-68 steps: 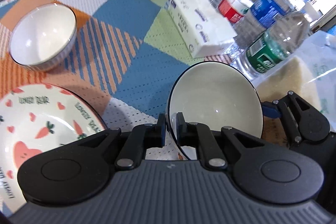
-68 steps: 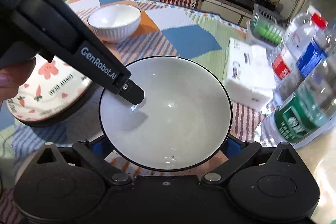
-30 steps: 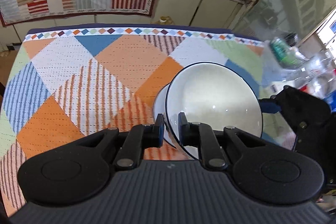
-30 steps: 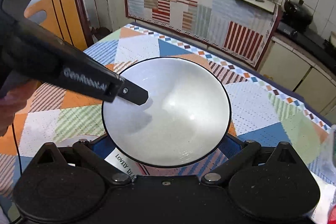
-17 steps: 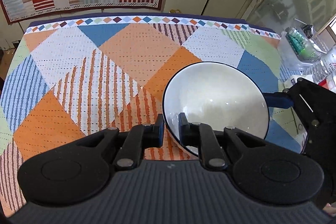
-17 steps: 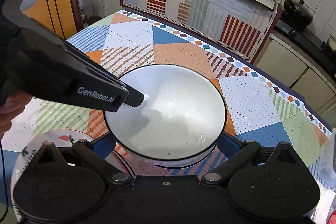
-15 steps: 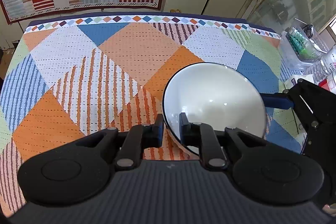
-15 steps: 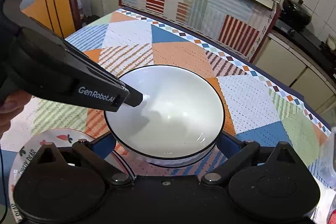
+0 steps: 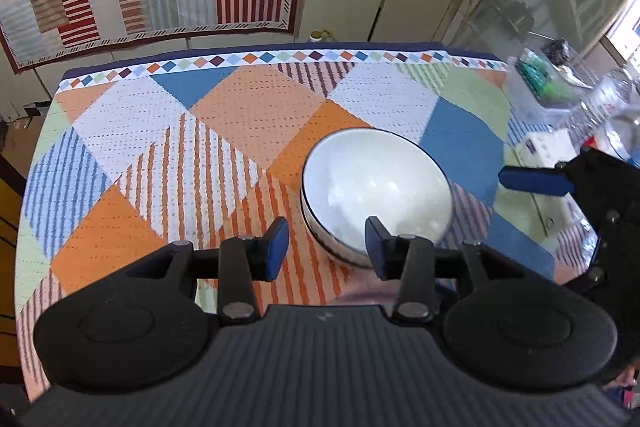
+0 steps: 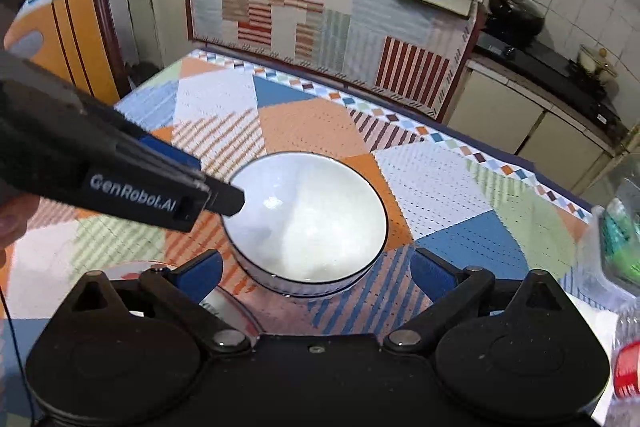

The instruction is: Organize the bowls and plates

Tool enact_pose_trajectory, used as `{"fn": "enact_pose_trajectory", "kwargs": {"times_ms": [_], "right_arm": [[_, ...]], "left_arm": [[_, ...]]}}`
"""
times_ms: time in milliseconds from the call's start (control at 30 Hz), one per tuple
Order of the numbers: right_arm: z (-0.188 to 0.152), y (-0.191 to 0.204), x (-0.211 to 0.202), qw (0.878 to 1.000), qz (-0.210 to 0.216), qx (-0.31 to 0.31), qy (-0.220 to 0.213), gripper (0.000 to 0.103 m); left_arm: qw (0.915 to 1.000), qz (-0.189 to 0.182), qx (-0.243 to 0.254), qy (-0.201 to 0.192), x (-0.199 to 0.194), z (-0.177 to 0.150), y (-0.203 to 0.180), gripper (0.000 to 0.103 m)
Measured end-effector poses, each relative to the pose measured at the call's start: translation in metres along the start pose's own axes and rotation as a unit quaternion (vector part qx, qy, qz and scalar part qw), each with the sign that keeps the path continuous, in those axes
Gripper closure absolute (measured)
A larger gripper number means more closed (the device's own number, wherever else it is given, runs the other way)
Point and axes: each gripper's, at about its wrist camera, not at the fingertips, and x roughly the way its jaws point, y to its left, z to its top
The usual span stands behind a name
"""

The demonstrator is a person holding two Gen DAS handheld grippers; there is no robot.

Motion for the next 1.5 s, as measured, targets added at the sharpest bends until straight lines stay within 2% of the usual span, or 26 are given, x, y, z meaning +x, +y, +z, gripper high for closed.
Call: {"fn": "enact_pose_trajectory", "kwargs": {"times_ms": [167, 400, 467, 733, 867, 1100, 1167, 1333, 1500], "right_arm": [[-0.003, 0.003, -0.021, 0.999, 0.005, 0.037, 0.001, 0.002], [-0.011, 0.018, -0.060, 0.999, -0.009, 0.032, 0.000, 0.002], [-0.021, 0.019, -0.075, 0.999, -0.002, 0.041, -0.011, 0.002], [-0.072, 0.026, -0.129, 0.996, 0.003, 0.079, -0.028, 0.002], [-0.088, 0.026, -0.159, 0.997, -0.003, 0.070, -0.019, 0.002], [-0.120, 0.026, -0.204, 0.997, -0.003, 0.073, 0.005, 0.002], [-0.132, 0.032, -0.208, 0.999, -0.004, 0.050, 0.013, 0.002], [-0.165, 0.056, -0.196, 0.997, -0.019, -0.063, 0.042, 0.002], [-0.200, 0.058, -0.177, 0.996, 0.012, -0.045, 0.072, 0.002]], "left_arm": [[0.9998, -0.003, 0.018, -0.003, -0.033, -0.008, -0.010, 0.057], [0.9994, -0.005, 0.033, 0.003, -0.075, -0.027, -0.019, 0.043], [0.9992, -0.002, 0.037, 0.013, -0.083, -0.036, -0.020, 0.036], [0.9963, 0.001, 0.082, 0.028, -0.115, -0.073, -0.039, 0.023], [0.9941, -0.002, 0.104, 0.033, -0.131, -0.091, -0.052, 0.017], [0.9900, -0.014, 0.133, 0.047, -0.144, -0.119, -0.072, 0.012], [0.9891, -0.014, 0.138, 0.050, -0.145, -0.127, -0.077, 0.012], [0.9858, -0.022, 0.149, 0.073, -0.136, -0.148, -0.088, 0.012], [0.9825, -0.024, 0.162, 0.089, -0.126, -0.170, -0.097, 0.012]]}}
